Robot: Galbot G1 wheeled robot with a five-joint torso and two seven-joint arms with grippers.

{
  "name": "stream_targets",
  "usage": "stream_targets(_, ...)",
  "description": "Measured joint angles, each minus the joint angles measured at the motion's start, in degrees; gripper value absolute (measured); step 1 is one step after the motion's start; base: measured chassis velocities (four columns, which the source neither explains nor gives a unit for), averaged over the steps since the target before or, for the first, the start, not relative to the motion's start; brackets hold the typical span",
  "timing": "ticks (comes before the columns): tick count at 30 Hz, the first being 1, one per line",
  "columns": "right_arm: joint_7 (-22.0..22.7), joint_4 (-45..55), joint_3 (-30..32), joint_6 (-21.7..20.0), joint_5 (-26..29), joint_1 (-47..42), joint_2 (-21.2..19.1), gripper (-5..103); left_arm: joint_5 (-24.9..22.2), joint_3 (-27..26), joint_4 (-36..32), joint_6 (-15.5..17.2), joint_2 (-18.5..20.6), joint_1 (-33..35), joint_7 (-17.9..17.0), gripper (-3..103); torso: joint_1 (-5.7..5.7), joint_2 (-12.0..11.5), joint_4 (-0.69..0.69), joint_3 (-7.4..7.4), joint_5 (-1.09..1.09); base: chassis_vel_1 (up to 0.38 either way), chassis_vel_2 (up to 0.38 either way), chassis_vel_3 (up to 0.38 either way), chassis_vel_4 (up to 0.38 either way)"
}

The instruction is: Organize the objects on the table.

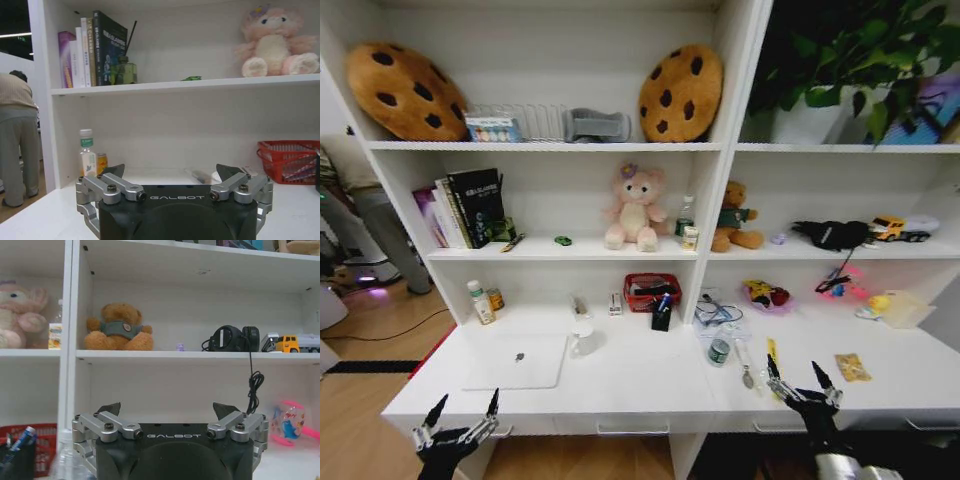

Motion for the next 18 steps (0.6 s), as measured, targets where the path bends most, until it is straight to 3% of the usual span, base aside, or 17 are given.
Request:
stream_targets(1, -0.23, -0.26, -0.31, -0.95, -2.58, 1.25, -0.25, 100, 0.0, 0.01, 0.0, 0.0, 0.0, 0.0, 0.01, 100, 0.01, -0.02, 0.0, 0.01, 0.07, -0.302, -0.335, 0.275, 0.321)
stream_targets(5, -0.16, -0.2, -2.44, -3.13, -3.64, 3.08, -0.92, 100, 0.0, 0.01, 0.0, 0.0, -0.01, 0.0, 0.07, 100, 0.0, -0.01, 0.03, 0.01, 0.07, -0.296, -0.27, 0.289, 0.262)
stream_targets(9, -1.24, 1.12, -11.42, -7.71, -6.59, 6.74, -3.03, 100, 0.0, 0.02, -0.01, 0.0, -0.01, -0.01, 0.08, 100, -0.01, -0.01, 0.0, 0.01, 0.04, -0.064, -0.162, 0.118, 0.06)
stream_targets(11, -1.58, 1.27, -12.72, -8.27, -7.06, 7.12, -3.17, 100, 0.0, 0.02, -0.01, 0.0, 0.0, -0.01, 0.08, 100, 0.0, -0.01, -0.05, 0.0, 0.0, 0.0, 0.0, 0.0, 0.0)
stream_targets(18, -3.17, -1.25, -16.67, -8.86, -8.69, 10.02, -4.33, 100, 0.0, -0.01, 0.0, 0.0, 0.01, 0.0, 0.03, 100, 0.01, -0.01, 0.02, 0.0, 0.01, 0.05, 0.092, -0.051, -0.042)
